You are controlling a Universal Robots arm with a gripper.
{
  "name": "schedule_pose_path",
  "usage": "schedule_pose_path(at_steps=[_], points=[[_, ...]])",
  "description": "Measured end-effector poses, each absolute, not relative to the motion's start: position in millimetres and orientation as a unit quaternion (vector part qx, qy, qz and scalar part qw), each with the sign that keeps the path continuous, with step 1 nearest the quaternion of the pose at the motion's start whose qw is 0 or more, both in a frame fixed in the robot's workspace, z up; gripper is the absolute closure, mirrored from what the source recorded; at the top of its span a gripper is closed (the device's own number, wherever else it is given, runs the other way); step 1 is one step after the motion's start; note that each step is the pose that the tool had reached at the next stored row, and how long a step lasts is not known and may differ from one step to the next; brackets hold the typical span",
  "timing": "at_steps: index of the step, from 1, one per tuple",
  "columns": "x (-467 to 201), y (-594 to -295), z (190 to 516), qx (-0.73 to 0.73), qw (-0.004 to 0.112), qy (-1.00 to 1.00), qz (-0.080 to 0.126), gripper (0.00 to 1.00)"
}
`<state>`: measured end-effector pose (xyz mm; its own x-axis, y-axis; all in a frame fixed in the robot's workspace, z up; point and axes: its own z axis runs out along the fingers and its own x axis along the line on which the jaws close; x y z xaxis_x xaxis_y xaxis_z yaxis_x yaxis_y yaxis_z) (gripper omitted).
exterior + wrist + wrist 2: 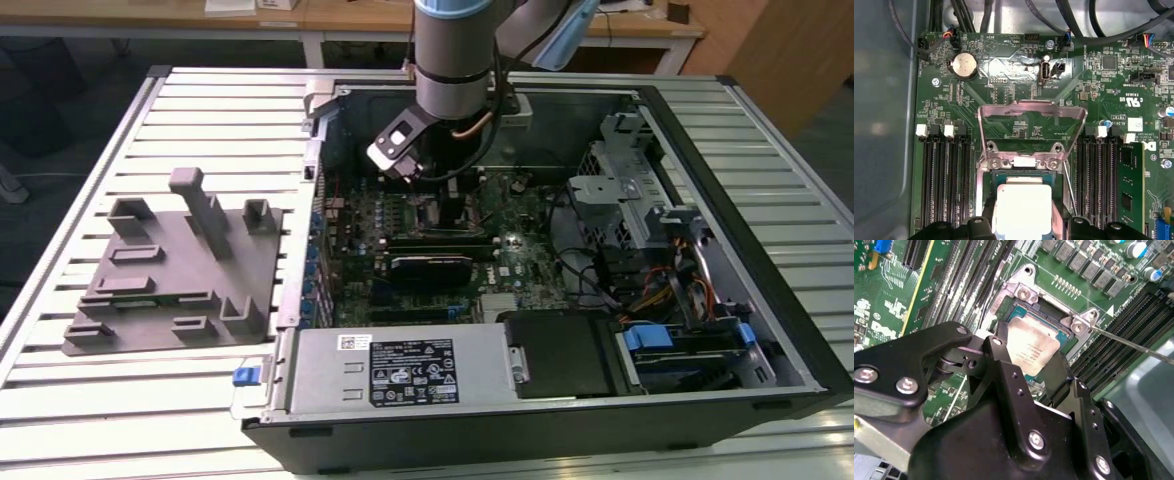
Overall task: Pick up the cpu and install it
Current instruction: 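Place the cpu into insertion slot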
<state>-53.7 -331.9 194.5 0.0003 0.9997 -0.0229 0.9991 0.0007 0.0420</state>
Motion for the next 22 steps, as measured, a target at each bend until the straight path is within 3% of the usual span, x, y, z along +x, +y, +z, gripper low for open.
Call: schedule_pose_path(at_steps=[10, 12, 13, 22], points=[[-53.7, -331.8, 193.7, 0.707, 0.023, 0.707, 0.007, 0.47], [-53.6, -331.7, 193.4, 0.707, 0.023, 0.707, 0.007, 0.46], [-53.7, -331.8, 193.6, 0.707, 0.023, 0.707, 0.007, 0.4], [-53.7, -331.8, 196.2, 0.707, 0.022, 0.707, 0.008, 0.4]])
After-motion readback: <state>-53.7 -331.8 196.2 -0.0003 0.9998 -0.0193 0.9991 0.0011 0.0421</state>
